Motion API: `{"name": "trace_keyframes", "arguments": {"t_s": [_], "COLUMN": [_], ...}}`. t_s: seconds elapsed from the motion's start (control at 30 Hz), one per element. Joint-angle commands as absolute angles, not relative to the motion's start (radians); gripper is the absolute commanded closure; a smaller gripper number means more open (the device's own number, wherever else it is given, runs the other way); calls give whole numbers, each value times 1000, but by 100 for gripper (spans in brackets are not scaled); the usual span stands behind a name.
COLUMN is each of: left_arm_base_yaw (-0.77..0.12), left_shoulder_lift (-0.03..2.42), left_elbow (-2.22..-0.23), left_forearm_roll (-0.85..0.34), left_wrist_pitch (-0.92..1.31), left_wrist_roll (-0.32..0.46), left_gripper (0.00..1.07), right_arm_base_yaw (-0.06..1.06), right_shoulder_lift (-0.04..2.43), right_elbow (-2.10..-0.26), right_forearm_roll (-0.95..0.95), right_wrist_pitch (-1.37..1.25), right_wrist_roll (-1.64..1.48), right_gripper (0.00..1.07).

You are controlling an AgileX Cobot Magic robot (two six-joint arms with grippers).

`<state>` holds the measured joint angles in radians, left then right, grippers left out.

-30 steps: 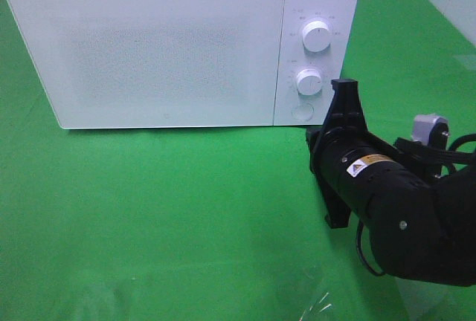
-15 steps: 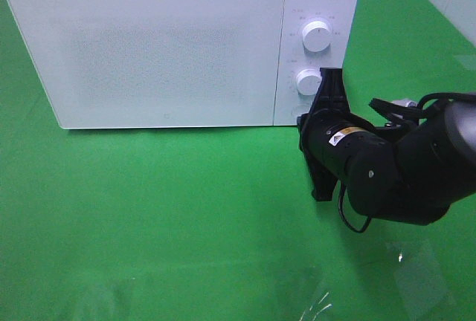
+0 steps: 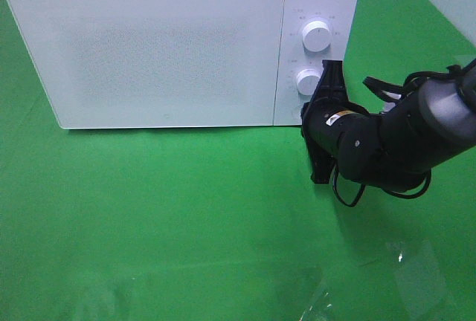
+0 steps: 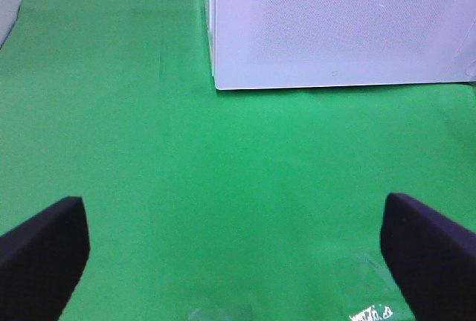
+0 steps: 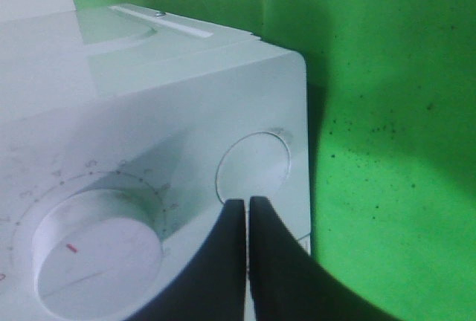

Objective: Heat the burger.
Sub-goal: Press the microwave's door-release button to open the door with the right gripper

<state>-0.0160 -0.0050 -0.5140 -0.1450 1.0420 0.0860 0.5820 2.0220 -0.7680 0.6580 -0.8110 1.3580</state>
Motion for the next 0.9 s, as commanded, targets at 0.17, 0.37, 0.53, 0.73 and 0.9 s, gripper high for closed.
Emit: {"name": "trace_keyframes", "arguments": {"t_s": [0.17, 0.37, 0.53, 0.73, 0.9], "left_arm_base_yaw": [-15, -15, -15, -15, -15], "left_shoulder_lift": [-20, -20, -19, -19, -19], "left_elbow": [-510, -510, -510, -510, -510], "left_forearm_roll": [-145, -145, -145, -145, -145], "left_wrist_pitch": [1035, 1035, 1035, 1035, 1035], "left_wrist_roll": [82, 82, 82, 82, 82], "left_gripper": [6, 6, 6, 6, 6], "right_arm_base_yaw": [578, 561, 544, 532, 523], "right_shoulder_lift": [2086, 2108, 2111, 2111, 2138], "right_elbow": [-838, -863, -880, -880, -888], "right_forearm_roll": [657, 663, 657, 657, 658], "right_wrist_pitch": [-790, -800, -826, -858, -866], "right_wrist_roll": [1361, 1359, 1337, 1331, 1322], "right_gripper": [107, 107, 107, 106, 106]}}
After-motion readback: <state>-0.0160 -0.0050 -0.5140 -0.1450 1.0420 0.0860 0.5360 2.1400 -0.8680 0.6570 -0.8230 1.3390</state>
